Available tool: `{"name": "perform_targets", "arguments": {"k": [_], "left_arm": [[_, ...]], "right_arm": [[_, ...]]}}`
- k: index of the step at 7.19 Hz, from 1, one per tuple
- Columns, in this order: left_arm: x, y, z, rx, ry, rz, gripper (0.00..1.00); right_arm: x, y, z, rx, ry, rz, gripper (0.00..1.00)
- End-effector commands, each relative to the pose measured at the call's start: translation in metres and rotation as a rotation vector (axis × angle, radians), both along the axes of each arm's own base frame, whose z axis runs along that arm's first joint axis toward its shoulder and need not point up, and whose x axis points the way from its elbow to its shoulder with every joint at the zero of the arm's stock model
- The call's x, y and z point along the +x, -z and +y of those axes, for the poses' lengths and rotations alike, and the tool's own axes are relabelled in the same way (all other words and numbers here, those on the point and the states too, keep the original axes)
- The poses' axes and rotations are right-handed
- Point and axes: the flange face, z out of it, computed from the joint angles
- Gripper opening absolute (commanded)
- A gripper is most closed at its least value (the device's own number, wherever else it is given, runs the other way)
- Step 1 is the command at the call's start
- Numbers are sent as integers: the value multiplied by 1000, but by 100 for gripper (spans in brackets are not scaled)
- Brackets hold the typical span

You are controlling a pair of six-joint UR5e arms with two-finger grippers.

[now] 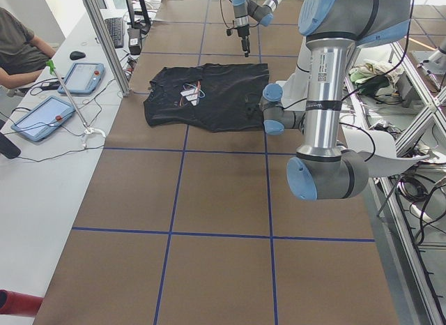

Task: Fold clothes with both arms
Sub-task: 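Lower both grippers and grasp the hem corners nearest the robot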

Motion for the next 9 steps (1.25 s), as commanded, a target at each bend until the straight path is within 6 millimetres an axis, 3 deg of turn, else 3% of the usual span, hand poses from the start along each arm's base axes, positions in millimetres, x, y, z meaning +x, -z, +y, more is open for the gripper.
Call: {"name": "perform_targets", "arguments": {"k": [1,7,8,9], "left_arm": [[-5,-4,0,-2,2,-9,95],[3,-6,1,-2,-1,-14,81],[4,-4,1,-1,-1,-10,56],[4,1,-2,0,4,-1,19]], "right_arm": [[-1,2,0,0,3,-3,100],[2,5,-1,2,1,-11,100],[3,5,-2,2,-1,-11,100],[3,4,-2,3,-5,-9,100]]}}
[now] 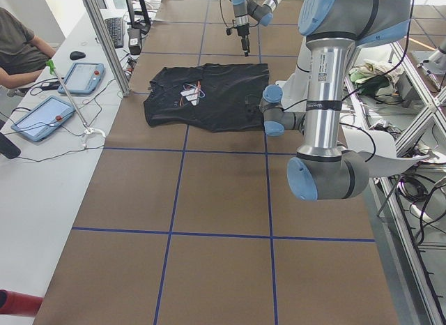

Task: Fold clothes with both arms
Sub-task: 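Lower both grippers and grasp the hem corners nearest the robot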

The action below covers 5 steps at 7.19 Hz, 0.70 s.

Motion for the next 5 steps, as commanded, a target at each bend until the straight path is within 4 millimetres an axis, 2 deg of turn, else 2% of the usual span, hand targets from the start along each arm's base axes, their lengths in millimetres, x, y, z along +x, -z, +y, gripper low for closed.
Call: {"name": "perform_targets", "arguments": {"k": [1,2,4,5], "left_arm": [[-1,7,-4,1,9,14,0],[-3,9,-5,-12,15,19,0],[-23,30,-5,-9,17,62,0],[-26,36,-5,-7,19,67,0]], "right_arm": [[0,-1,-1,1,-4,2,100],[0,-1,-1,1,-4,2,100],[-1,-4,1,4,-9,12,100],[-8,-6,7,16,-11,21,100]]}}
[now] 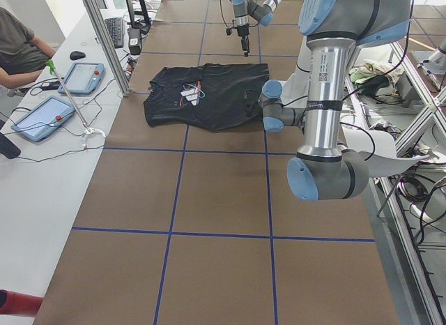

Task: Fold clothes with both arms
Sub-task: 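Lower both grippers and grasp the hem corners nearest the robot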

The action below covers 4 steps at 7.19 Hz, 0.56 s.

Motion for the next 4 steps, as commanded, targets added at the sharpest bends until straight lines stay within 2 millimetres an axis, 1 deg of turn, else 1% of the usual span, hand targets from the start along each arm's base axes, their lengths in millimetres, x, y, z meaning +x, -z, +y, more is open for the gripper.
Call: {"name": "perform_targets", "arguments": {"k": [1,3,4], "left_arm": [[-7,9,0,1,2,10,0],[-7,8,0,1,2,8,0],[-6,8,0,0,2,7,0]], "right_arm": [[-19,-4,15,37,-15,27,100],[-48,-7,51,56,50,40,100],[-53,-7,59,57,66,42,100]]}}
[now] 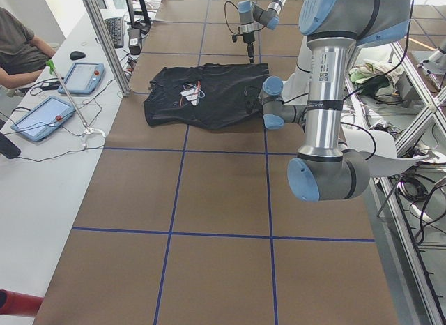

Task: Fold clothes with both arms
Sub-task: 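Lower both grippers and grasp the hem corners nearest the robot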

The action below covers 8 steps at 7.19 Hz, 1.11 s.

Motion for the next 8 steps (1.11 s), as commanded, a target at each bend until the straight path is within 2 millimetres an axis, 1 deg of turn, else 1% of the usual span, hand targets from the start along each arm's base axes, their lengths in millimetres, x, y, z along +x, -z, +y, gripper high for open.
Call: {"name": "perform_targets", "arguments": {"k": [1,2,3,5,8], "left_arm": [[0,-1,0,-1,-1,-1,0],[2,-1,0,-1,-3,-3,0],[3,-1,0,-1,-3,-3,0],[3,-4,0,-3,-4,-7,0],[2,-5,1,-3,-4,-8,0]], "right_arm": [[-7,-8,17,0,29,17,100],[-2,-17,19,-9,29,33,100],[-3,-20,21,-10,32,39,100],[-6,-19,28,-10,49,38,100],[-17,-19,44,-8,87,37,100]]}}
